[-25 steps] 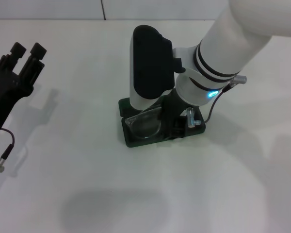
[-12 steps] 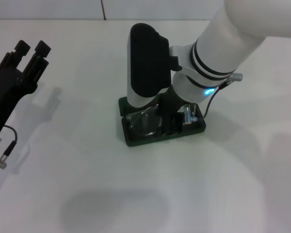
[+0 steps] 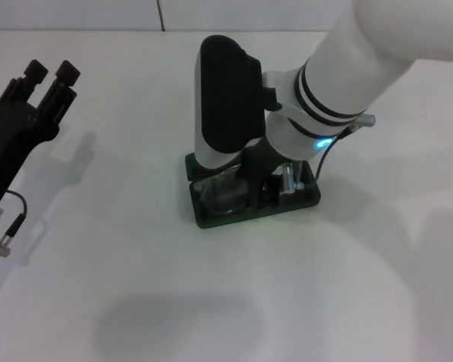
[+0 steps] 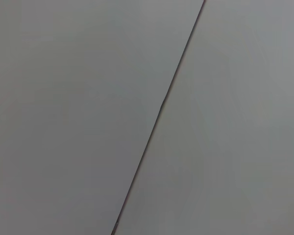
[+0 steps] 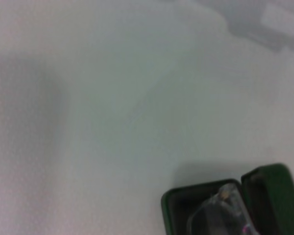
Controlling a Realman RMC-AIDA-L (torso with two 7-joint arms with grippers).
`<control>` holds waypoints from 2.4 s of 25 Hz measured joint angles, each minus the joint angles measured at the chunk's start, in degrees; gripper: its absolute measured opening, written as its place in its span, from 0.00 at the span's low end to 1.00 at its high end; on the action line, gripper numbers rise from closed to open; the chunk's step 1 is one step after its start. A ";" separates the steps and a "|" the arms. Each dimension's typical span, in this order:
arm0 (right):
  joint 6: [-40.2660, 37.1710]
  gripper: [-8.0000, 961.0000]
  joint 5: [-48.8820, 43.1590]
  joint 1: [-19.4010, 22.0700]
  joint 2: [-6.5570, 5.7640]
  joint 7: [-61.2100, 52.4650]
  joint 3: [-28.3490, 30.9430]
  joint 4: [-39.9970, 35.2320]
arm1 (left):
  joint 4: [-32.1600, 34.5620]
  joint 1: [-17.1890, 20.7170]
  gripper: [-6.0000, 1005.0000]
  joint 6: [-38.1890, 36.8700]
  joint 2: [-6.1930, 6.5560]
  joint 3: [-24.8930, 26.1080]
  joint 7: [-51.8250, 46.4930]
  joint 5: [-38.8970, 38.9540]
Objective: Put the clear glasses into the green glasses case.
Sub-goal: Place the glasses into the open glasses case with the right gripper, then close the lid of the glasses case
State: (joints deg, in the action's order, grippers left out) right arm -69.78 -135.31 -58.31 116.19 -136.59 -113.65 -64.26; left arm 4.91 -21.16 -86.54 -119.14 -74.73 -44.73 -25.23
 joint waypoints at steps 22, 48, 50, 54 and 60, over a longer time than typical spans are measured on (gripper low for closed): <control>-3.90 0.40 -3.20 2.39 0.00 -0.45 -0.52 -2.90 | 0.01 -0.04 0.67 -0.02 0.04 0.15 0.09 0.00; 1.39 0.40 -9.04 8.11 0.00 -1.75 -3.39 -8.69 | 0.01 0.10 0.67 -0.36 -0.30 -0.07 -0.44 0.00; 1.65 0.40 -9.40 8.12 0.00 -1.75 -3.49 -8.60 | 0.01 0.07 0.67 -0.31 -0.31 -0.07 -0.44 0.00; 1.81 0.40 -10.43 8.26 0.00 -1.85 -3.51 -8.59 | 0.01 0.06 0.67 -0.18 -0.31 -0.07 -0.44 0.00; 2.14 0.40 -12.16 8.59 0.00 -2.48 -3.60 -8.47 | 0.01 -0.10 0.67 -0.18 -0.31 -0.07 -0.52 0.00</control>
State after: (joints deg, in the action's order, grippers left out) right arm -67.64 -147.48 -49.73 116.19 -139.08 -117.25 -72.72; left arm 4.92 -21.26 -86.72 -119.45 -74.80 -45.25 -25.22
